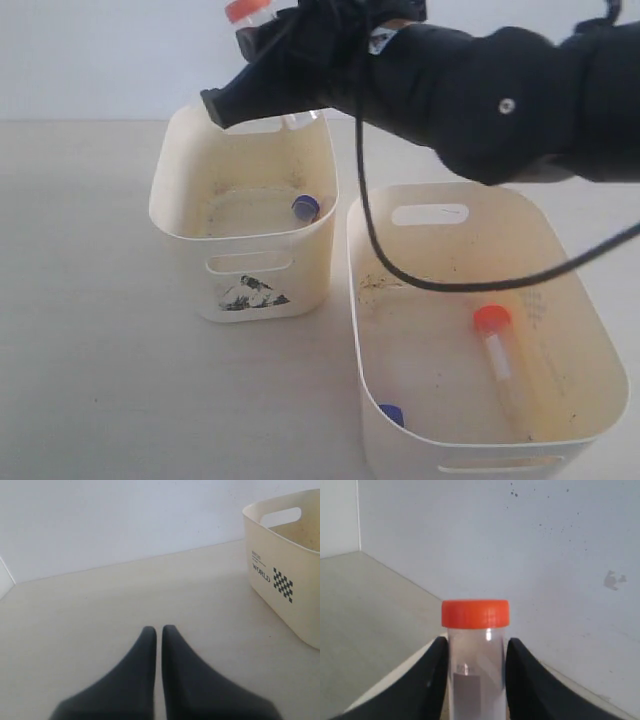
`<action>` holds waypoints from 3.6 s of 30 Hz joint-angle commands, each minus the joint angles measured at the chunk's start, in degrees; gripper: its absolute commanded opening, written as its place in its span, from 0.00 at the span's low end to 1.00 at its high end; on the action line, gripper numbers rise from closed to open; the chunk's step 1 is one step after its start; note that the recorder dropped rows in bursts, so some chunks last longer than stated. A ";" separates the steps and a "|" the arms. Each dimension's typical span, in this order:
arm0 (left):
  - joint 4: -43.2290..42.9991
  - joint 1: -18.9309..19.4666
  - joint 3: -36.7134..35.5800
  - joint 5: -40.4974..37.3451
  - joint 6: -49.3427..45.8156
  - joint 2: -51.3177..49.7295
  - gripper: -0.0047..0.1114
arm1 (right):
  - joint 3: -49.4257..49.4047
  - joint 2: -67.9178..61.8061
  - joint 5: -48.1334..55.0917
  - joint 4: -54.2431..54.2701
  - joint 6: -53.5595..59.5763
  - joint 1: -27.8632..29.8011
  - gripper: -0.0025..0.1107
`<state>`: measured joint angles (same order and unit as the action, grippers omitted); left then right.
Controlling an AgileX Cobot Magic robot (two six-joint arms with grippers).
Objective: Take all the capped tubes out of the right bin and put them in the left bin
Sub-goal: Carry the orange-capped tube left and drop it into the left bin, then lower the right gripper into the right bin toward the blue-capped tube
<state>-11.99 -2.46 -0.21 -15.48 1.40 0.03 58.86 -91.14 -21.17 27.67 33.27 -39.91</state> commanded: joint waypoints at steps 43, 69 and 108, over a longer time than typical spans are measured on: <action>0.21 -0.08 0.21 0.52 0.76 -0.03 0.08 | 3.58 13.27 83.47 -18.15 -55.70 15.72 0.02; 0.21 -0.08 0.21 0.52 0.76 -0.03 0.08 | -3.89 -5.94 66.32 -11.73 -49.85 15.72 0.02; 0.21 -0.08 0.21 0.52 0.76 -0.03 0.08 | -3.89 -16.30 56.95 -7.08 -43.81 15.72 0.95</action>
<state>-11.99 -2.46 -0.21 -15.48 1.40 0.03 55.13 -105.59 40.19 20.09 -11.36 -24.13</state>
